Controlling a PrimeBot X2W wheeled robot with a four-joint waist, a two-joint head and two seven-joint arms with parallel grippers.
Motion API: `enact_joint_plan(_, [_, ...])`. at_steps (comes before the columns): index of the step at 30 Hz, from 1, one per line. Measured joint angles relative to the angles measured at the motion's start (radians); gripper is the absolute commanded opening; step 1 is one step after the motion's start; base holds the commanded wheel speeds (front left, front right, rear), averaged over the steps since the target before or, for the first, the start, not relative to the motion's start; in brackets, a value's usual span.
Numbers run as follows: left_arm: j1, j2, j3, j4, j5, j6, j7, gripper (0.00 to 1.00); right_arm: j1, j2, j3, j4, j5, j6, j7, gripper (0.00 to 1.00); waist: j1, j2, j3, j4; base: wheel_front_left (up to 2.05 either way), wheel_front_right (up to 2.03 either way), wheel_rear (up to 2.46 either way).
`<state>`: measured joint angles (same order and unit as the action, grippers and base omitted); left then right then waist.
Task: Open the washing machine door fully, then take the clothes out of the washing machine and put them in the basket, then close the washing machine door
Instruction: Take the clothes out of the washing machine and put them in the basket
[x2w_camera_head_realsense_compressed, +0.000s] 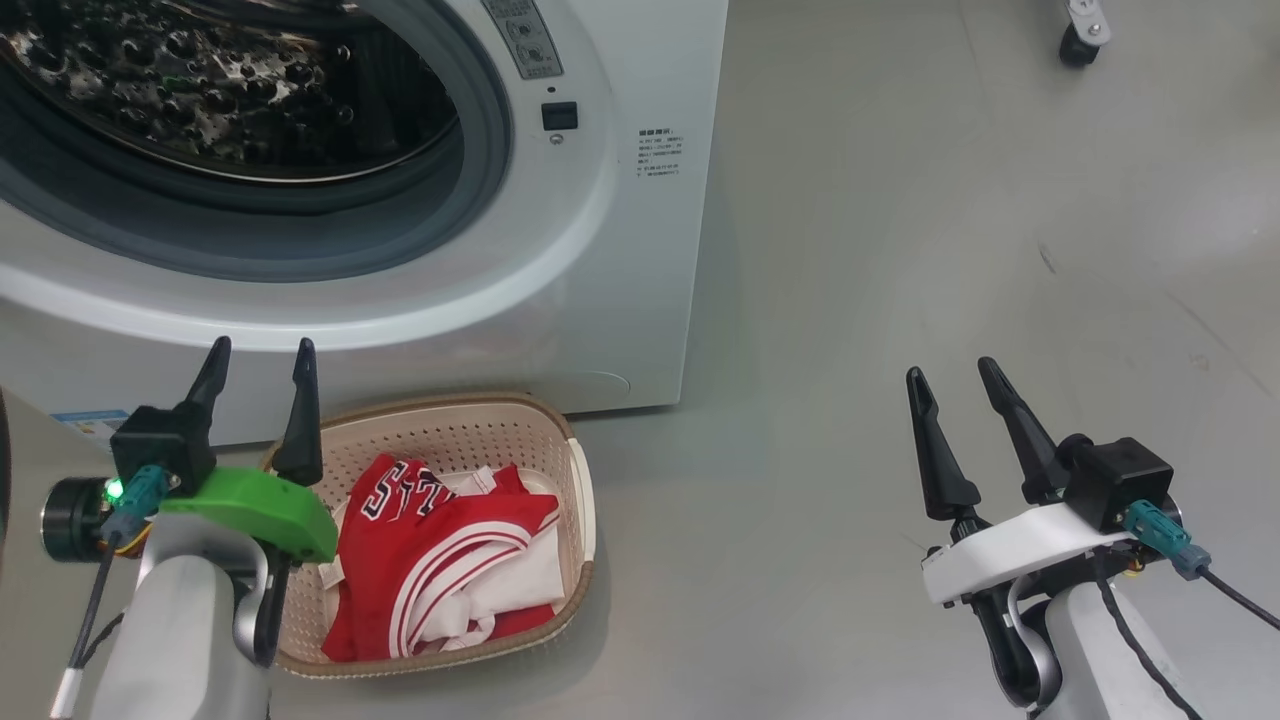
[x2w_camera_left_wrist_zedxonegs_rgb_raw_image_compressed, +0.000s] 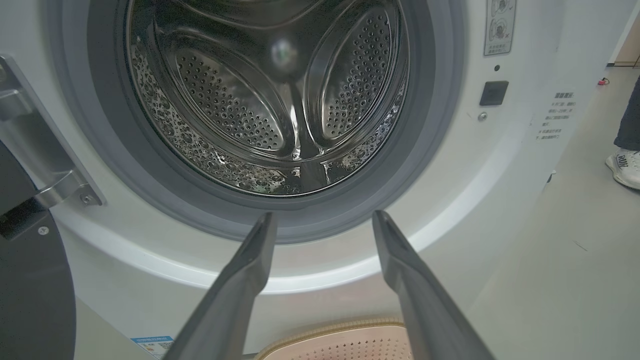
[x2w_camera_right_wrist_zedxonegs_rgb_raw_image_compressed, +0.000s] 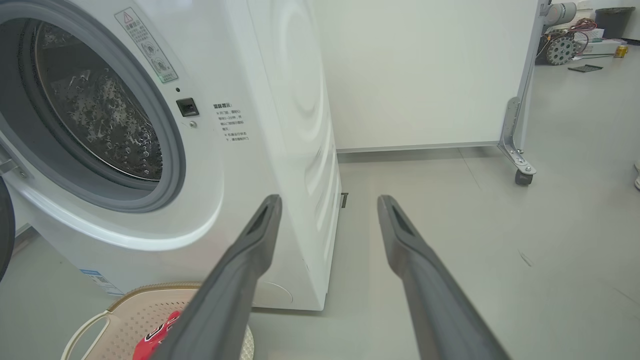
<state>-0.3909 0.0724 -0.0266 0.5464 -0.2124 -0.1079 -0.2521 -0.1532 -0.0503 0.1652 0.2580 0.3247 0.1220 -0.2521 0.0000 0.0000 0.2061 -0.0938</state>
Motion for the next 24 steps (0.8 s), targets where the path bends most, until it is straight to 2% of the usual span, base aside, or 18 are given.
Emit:
enact_joint_plan(13, [0.206,-0.013,0.033,-0.117,-0.016,0.000,0.000,1.00,0.069,0.000,0.006,-0.025,0.000,0.000,0.000,1.00,0.0000,0.0000,-0.123,0.037,0.00,0.00,0.00])
enact_joint_plan(24, [0.316,-0.024,0.047,-0.241,-0.036,-0.004,0.000,1.00,0.111,0.001,-0.008,-0.056,0.001,0.000,0.000,1.00,0.0000,0.0000,-0.165,0.026,0.00,0.00,0.00])
